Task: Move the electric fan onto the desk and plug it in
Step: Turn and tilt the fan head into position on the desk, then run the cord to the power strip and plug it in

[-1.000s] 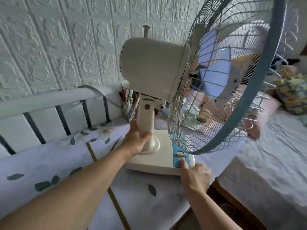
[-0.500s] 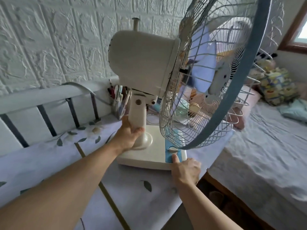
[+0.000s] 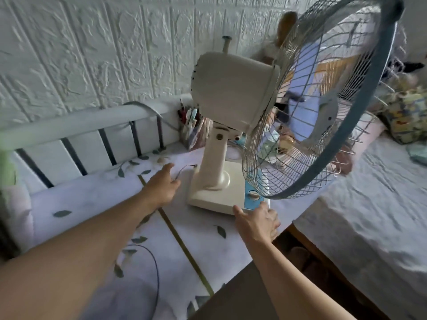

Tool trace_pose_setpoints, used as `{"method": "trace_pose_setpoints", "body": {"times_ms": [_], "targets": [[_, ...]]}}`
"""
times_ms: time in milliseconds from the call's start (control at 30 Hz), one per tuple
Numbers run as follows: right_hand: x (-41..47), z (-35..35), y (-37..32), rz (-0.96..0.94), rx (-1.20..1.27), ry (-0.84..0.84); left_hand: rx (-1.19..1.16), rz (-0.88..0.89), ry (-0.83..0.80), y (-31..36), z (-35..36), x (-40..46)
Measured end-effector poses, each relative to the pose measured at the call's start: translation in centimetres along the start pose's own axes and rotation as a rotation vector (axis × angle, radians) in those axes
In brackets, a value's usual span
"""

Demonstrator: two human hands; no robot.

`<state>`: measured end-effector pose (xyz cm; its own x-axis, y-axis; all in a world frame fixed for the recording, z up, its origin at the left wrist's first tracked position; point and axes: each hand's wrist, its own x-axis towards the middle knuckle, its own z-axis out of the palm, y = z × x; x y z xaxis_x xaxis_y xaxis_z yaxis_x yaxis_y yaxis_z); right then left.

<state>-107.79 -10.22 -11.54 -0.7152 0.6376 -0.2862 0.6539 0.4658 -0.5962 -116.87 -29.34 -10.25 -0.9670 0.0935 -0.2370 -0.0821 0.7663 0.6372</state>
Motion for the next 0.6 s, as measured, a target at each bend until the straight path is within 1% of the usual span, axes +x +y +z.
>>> {"method": "trace_pose_setpoints", "body": {"times_ms": [133,233,300,433,600], "targets": [[-1.5,0.9,-0.8,-0.007,-0.001,-0.042,0.042,-0.077,0.008,-1.8,-1.5,-0.4],[-1.9,1.8,-1.3,-0.003,0.014,-0.055,0.056,-0.100,-0.028,-3.1,-1.2,0.2],[-2.1,2.5,-1.6,-0.014,0.040,-0.066,0.026,-0.119,-0.064,-3.8,-0.3,0.6],[-2.8,3.8,-2.1,-0.067,0.037,-0.095,-0.115,-0.172,-0.135,-4.1,1.2,0.8],[-4.5,3.7,-3.0,-0.101,0.060,-0.146,-0.187,-0.202,-0.050,-5.3,0.1,-1.2]]}}
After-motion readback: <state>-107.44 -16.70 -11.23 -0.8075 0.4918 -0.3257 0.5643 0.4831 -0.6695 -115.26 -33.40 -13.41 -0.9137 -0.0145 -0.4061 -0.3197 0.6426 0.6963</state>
